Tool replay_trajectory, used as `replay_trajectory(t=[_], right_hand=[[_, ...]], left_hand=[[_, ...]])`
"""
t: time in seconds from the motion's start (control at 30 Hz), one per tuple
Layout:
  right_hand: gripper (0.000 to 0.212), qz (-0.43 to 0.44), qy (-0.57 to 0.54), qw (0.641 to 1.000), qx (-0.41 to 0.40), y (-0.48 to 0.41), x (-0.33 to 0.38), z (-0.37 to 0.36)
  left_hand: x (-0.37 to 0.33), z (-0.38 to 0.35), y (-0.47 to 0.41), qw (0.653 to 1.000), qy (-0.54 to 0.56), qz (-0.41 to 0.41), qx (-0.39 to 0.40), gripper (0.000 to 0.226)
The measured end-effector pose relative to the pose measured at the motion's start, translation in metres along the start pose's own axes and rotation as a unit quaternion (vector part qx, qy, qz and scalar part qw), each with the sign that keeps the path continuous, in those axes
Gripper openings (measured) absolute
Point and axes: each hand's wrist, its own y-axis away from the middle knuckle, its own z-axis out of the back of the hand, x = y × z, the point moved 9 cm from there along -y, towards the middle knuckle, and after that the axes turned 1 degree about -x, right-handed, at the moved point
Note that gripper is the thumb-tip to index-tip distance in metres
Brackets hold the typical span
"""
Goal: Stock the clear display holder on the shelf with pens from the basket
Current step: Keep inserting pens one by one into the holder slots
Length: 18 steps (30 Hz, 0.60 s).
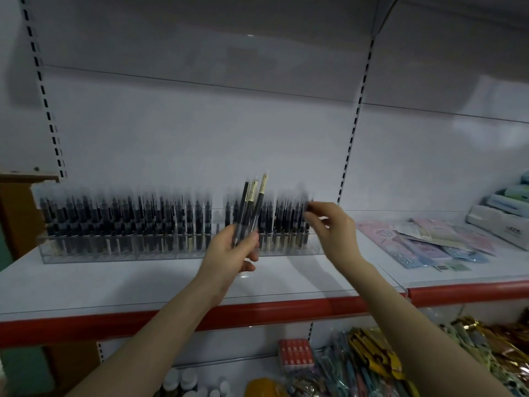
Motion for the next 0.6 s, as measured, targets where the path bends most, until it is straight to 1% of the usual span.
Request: replay_trajectory(t=[0.07,0.17,0.27,0.37,0.6], right_hand=[[0.025,-0.07,-0.022,0.997,-0.013,-0.009,-0.016,0.01],[0.029,-0.13,-0.024,0.99,-0.047,-0.023,-0.033,0.023],[0.03,-0.178,-0.027,0.983,-0.036,-0.033,-0.049,0.023],[0.029,-0.195,-0.025,0.98,-0.016,-0.038,-0.056,0.016],[0.023,-0.205,-0.005,0.979,0.008,-0.035,-0.064,0.004]], left_hand=[[0.002,0.0,0.0,1.0,0.01,0.004,-0.001,0.01],[0.004,-0.001,0.0,1.0,0.023,0.011,0.001,0.017],[0.007,0.0,0.0,1.0,0.024,0.015,0.0,0.019],[0.008,0.001,0.0,1.0,0.017,0.015,-0.006,0.02],[0.009,0.0,-0.002,1.0,0.017,0.014,-0.002,0.017]])
